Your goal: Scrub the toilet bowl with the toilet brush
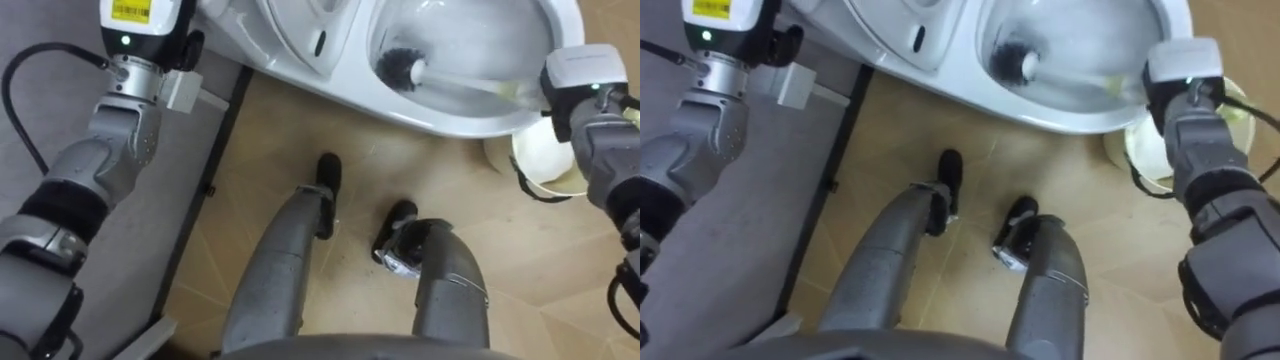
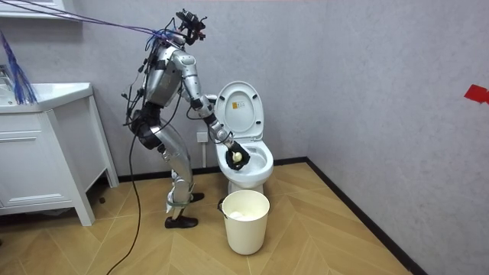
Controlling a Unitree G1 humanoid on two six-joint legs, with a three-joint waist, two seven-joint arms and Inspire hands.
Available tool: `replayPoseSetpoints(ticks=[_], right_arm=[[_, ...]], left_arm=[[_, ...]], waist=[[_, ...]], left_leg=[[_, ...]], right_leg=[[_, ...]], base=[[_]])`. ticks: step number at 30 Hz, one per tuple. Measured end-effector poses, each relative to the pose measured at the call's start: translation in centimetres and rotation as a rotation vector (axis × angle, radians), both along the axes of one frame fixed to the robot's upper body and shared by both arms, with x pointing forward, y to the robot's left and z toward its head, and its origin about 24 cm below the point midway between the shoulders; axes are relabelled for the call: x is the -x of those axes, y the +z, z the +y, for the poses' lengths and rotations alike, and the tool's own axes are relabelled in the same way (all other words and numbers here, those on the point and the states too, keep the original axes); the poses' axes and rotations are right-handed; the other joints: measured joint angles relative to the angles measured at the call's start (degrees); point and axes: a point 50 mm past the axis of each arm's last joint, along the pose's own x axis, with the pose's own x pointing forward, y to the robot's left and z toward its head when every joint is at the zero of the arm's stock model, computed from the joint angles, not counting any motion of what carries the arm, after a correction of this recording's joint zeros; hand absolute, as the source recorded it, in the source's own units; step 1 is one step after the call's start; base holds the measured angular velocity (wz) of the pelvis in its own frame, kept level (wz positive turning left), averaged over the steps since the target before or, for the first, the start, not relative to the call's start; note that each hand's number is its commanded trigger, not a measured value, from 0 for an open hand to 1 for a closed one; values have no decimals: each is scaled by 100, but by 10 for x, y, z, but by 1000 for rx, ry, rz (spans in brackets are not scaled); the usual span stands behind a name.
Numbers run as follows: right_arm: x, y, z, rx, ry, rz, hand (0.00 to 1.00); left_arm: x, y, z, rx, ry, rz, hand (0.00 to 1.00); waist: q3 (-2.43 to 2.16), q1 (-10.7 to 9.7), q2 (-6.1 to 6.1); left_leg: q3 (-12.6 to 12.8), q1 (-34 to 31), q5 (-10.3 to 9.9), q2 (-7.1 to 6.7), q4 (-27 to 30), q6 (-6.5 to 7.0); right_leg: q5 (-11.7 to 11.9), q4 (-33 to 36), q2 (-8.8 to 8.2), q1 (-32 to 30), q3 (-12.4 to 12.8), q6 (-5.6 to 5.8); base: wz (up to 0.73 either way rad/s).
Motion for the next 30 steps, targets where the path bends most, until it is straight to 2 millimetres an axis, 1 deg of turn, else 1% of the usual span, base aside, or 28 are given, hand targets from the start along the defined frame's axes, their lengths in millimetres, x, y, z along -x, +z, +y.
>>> replayPoseSetpoints(ticks=[2,3,4,6,10,11,14,16,19,20,22,23,24,25,27,28,29,30], right_arm=[[7,-6,-1,6,-4,8,100],[12,-10,-2,6,-7,21,100],[16,-15,-3,5,-8,30,100],[23,-20,-3,6,-12,37,100],[35,-28,-4,-6,-19,45,100],[38,-29,-4,-4,-21,44,100],[39,-28,-8,14,-12,32,100],[40,-24,-14,41,2,25,100],[36,-16,-25,30,-44,-7,100],[33,-14,-27,-2,-78,-23,100],[29,-9,-31,-66,-138,-52,100],[24,-3,-34,-98,-169,-81,100],[19,3,-36,-136,-206,-115,100],[16,6,-36,-163,-227,-140,100],[0,25,-36,-261,-286,-246,100],[-5,31,-35,-290,-295,-278,100],[-13,40,-33,-344,-310,-332,100],[-17,44,-31,-367,-306,-350,100]], left_arm=[[2,-3,2,0,7,13,0],[4,-6,2,3,11,22,0],[6,-9,3,11,15,30,0],[11,-15,4,24,24,46,0],[19,-20,8,44,42,46,0],[21,-21,9,60,47,45,0],[22,-21,7,127,48,46,0],[20,-21,3,136,37,49,0],[17,-18,1,142,27,45,0],[14,-14,-1,142,21,29,0],[12,-10,0,139,20,10,0],[12,-7,3,134,24,-8,0],[12,-7,5,135,31,-13,0],[12,-5,5,138,31,-24,0],[10,2,9,129,41,-48,0],[10,3,11,123,44,-54,0],[10,5,14,110,48,-60,0],[9,7,16,100,51,-66,0]], waist=[[-21,-1,31],[-19,-22,37],[-31,-53,65],[-39,-87,91],[-46,-122,101],[-46,-121,101],[-48,-106,109],[-41,-80,151],[-35,-65,157],[-22,-62,135],[22,-63,55],[66,-56,-21],[97,-81,-92],[96,-87,-101],[101,-139,-174],[98,-161,-204],[87,-206,-262],[64,-250,-347]], left_leg=[[25,38,4,6,-38,-8],[27,80,0,3,-62,-14],[22,123,-1,5,-107,-16],[17,190,4,4,-191,-25],[42,218,-24,26,-220,-43],[111,216,-33,57,-221,-30],[133,206,-36,69,-211,-27],[131,198,-37,76,-177,-24],[132,170,-40,62,-169,-15],[138,150,-40,57,-155,-13],[226,89,-30,47,-141,1],[300,45,-21,31,-130,13],[309,5,-9,-37,-126,24],[320,-17,-1,-30,-115,30],[386,-152,1,-26,-4,32],[400,-176,3,-26,19,35],[427,-190,4,-15,58,36],[438,-175,8,-19,77,40]], right_leg=[[-1,-25,5,24,10,-2],[-16,-44,5,65,2,-10],[-21,-96,18,122,-14,-6],[-20,-191,36,195,-23,-1],[-21,-276,73,237,-6,15],[-23,-290,78,237,-6,12],[-25,-308,89,240,-16,9],[-26,-316,90,272,-57,10],[-47,-263,65,238,-60,20],[-76,-192,23,193,-60,16],[-114,-20,-31,32,60,28],[-132,100,-82,-99,144,14],[-161,210,-146,-197,186,1],[-167,244,-161,-237,200,-2],[-171,374,-171,-405,259,-15],[-172,415,-173,-445,285,-18],[-175,457,-176,-467,300,-22],[-186,500,-195,-462,302,-37]], base=[[-3],[8],[7],[3],[-1],[-4],[0],[6],[5],[8],[-2],[-11],[-9],[-7],[-7],[-6],[0],[0]])
